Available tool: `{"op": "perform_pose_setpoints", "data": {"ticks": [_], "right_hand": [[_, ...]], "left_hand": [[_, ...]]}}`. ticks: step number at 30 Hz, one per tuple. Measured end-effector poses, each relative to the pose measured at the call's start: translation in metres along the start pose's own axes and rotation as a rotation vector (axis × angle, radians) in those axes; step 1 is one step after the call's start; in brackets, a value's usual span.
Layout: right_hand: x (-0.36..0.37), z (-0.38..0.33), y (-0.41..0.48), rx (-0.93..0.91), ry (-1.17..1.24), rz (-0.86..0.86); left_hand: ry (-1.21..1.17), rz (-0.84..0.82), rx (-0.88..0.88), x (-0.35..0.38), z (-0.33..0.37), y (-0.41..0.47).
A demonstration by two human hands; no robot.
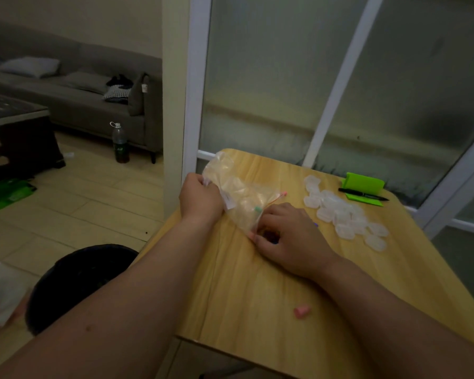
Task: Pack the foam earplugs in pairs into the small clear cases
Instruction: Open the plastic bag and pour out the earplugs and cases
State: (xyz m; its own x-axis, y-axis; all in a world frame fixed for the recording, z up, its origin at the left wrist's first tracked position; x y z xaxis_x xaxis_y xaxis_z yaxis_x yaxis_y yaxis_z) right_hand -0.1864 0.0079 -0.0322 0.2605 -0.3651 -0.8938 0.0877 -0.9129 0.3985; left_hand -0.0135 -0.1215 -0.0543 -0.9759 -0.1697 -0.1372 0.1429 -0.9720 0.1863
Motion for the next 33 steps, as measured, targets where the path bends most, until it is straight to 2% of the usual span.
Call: {"op": "perform_pose_setpoints", "data": {"ticks": [6, 10, 20, 25, 33], "right_hand": [[-0.004, 0.013, -0.002, 0.175, 0.069, 0.072], [0.0, 0.018, 0.001, 0.246, 0.068, 0.06], [0.004, 0.001, 0.024, 0.331, -0.164, -0.077], [0.005, 0.005, 0.03, 0.437, -0.158, -0.023], [-0.004, 0.018, 0.014, 0.469, -0.079, 0.07]], "left_hand": [[-0.012, 0.025, -0.016, -0.004, 0.002, -0.002], [0.005, 0.05, -0.012, -0.007, 0.0, 0.001], [0.008, 0.017, 0.004, -0.003, 0.001, 0.001], [-0.012, 0.005, -0.017, -0.002, -0.003, 0.001], [-0.022, 0.075, -0.007, -0.009, -0.003, 0.003]]}}
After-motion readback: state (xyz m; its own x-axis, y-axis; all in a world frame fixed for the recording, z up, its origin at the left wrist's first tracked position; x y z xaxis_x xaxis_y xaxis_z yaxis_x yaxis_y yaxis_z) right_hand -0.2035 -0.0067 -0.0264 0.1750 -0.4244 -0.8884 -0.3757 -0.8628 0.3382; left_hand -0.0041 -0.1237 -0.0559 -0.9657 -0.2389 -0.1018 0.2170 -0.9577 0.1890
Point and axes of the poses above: each hand's wrist, its own y-axis towards the middle knuckle, its own x-axis out of the palm, z = x × y, the point moved 6 cm from there along y, towards the middle knuckle, and after that the axes turned 6 degrees about x, right-handed, at the moved point
